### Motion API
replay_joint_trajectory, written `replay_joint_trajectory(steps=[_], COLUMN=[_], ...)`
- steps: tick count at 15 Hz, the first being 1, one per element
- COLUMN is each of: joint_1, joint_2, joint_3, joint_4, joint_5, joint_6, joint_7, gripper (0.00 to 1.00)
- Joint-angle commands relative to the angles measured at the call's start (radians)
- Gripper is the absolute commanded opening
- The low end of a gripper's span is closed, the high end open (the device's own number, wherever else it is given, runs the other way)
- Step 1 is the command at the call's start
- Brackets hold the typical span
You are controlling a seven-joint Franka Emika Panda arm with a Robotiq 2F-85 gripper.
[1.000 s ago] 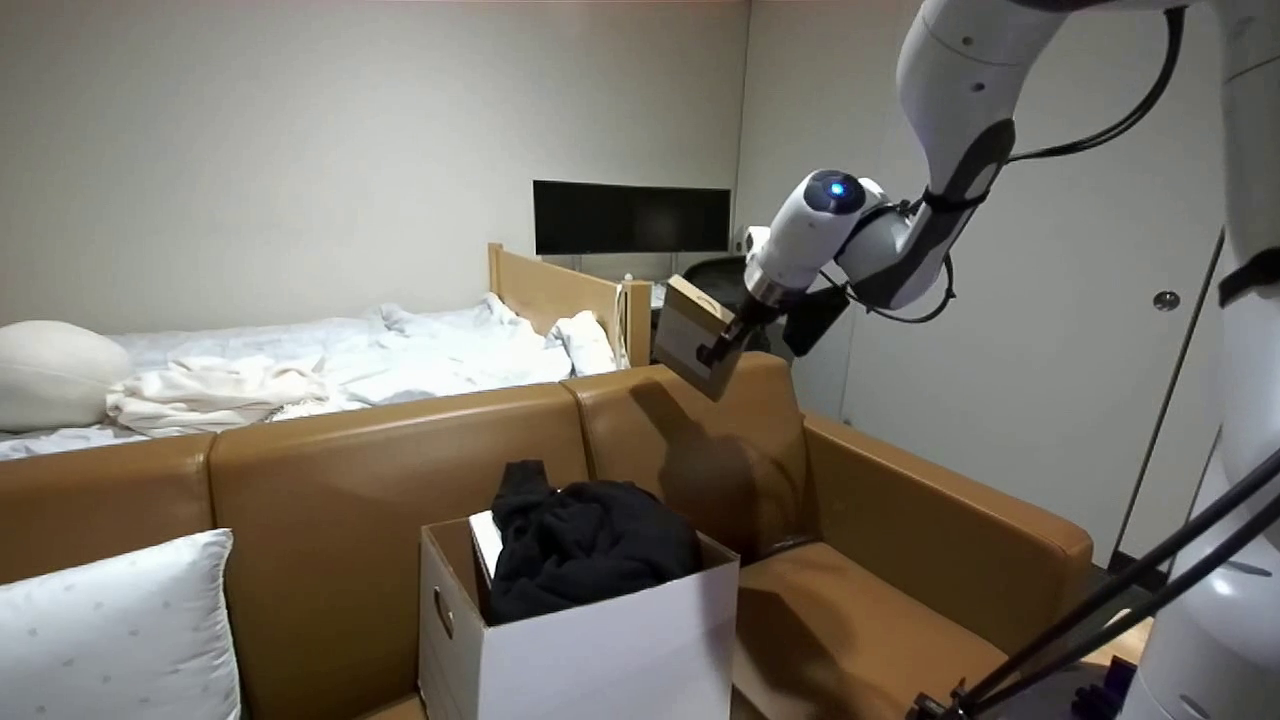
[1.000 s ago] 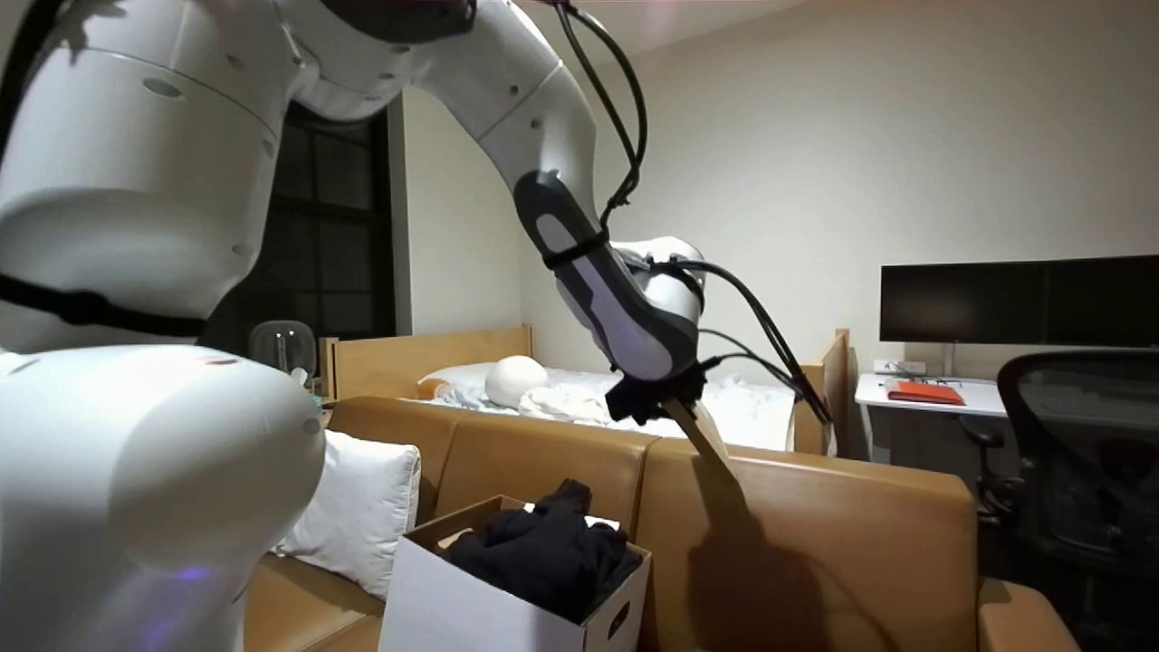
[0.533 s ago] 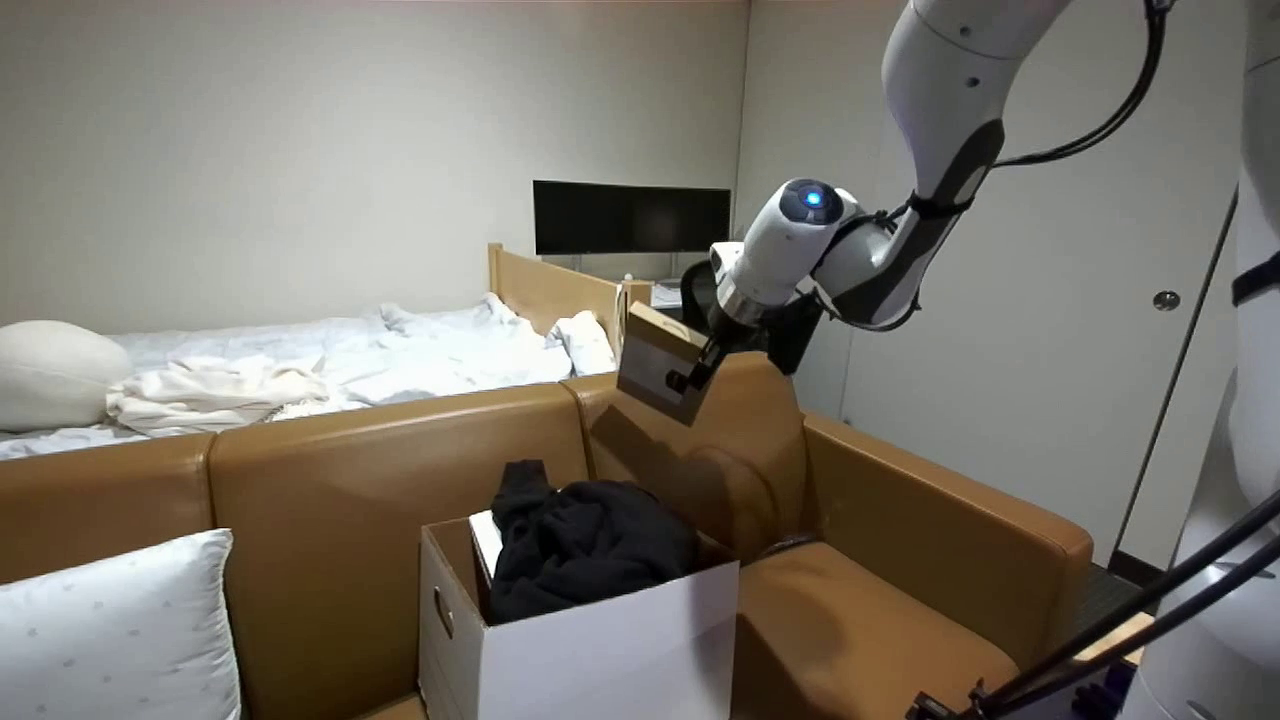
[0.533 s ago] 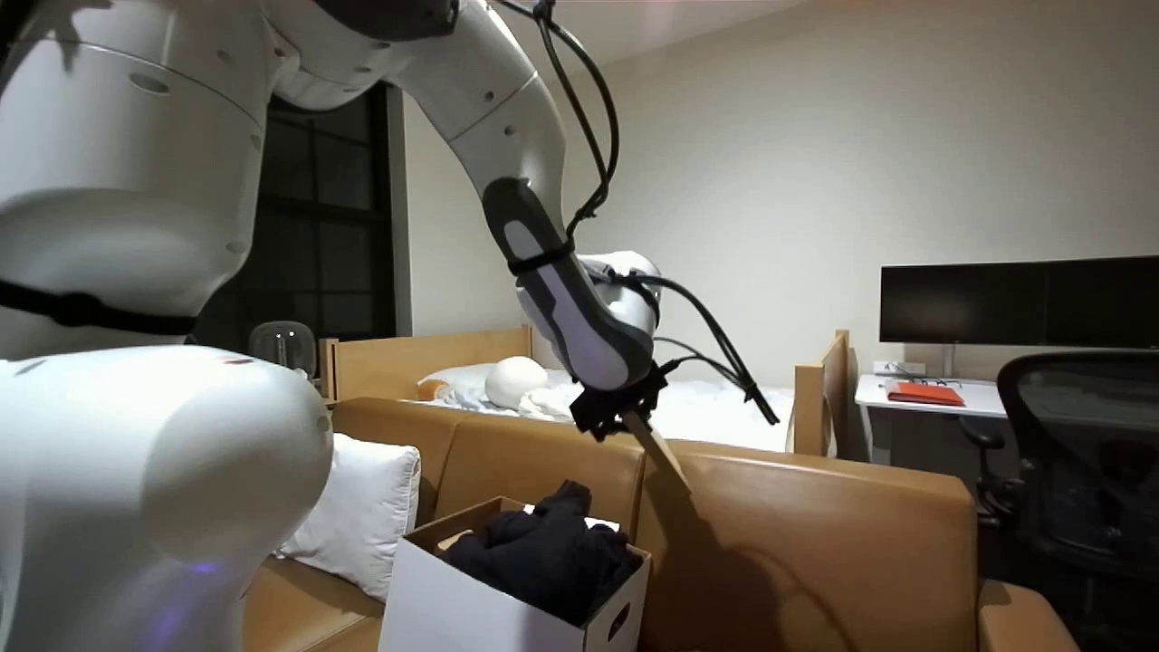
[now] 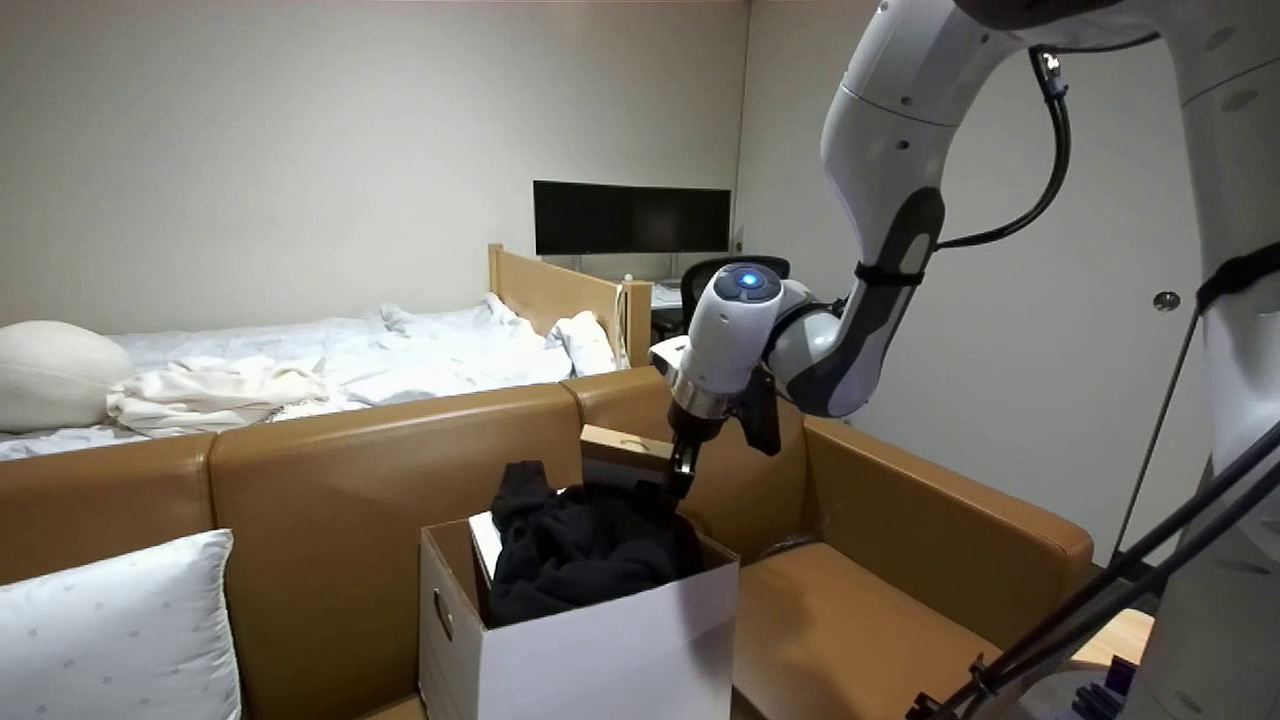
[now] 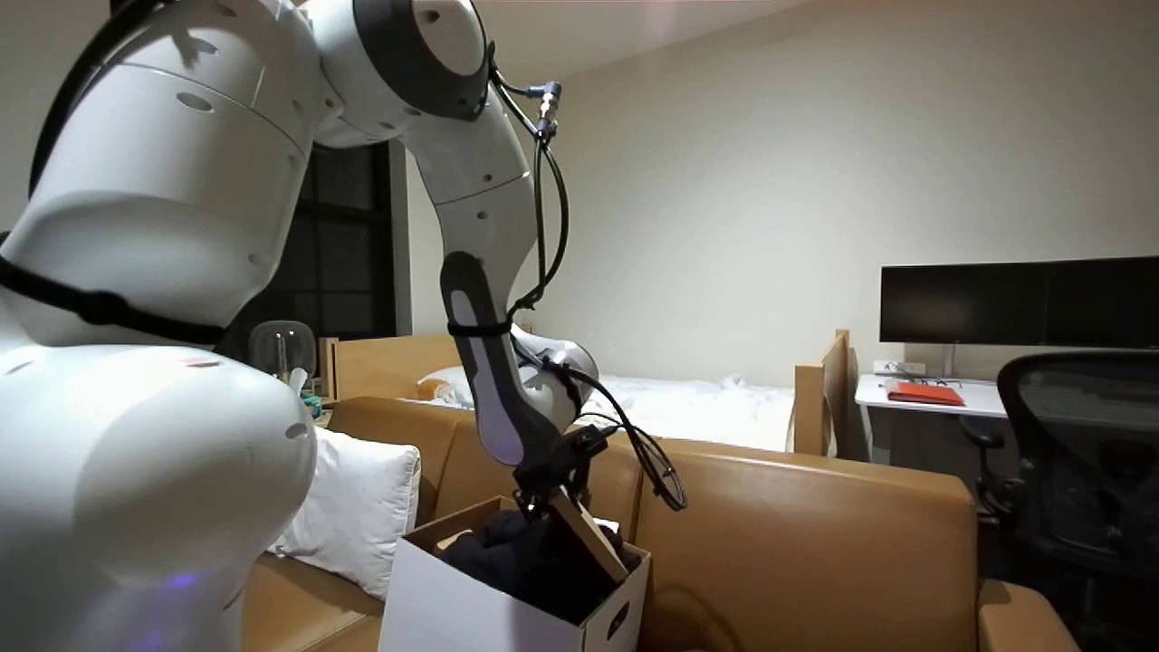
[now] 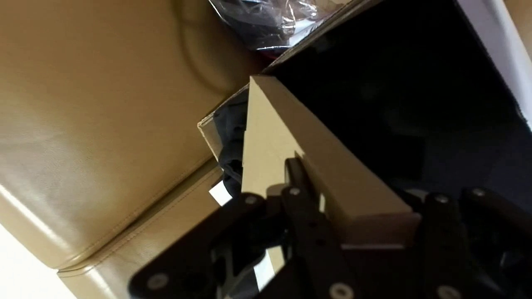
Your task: Put the brown object into the box
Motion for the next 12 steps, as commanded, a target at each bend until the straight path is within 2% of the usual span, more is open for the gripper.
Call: replay_joint_trajectory(steps=[1,8,11,12], joint_1=[-0.028,-0.037,-0.043,-0.043], joint_2=[-0.051,-0.067,-0.074,-0.078], joint_3=[0.091,0.207,0.239,0.247], joint_4=[-0.037,-0.016,-0.003,0.003], joint_5=[0.131,0.446,0.560,0.591], joint_6=[-0.058,-0.126,-0.169,-0.180], joint_7=[-0.259,-0.674,-0.784,-0.808], gripper=[0.07,0.07,0.07,0.51])
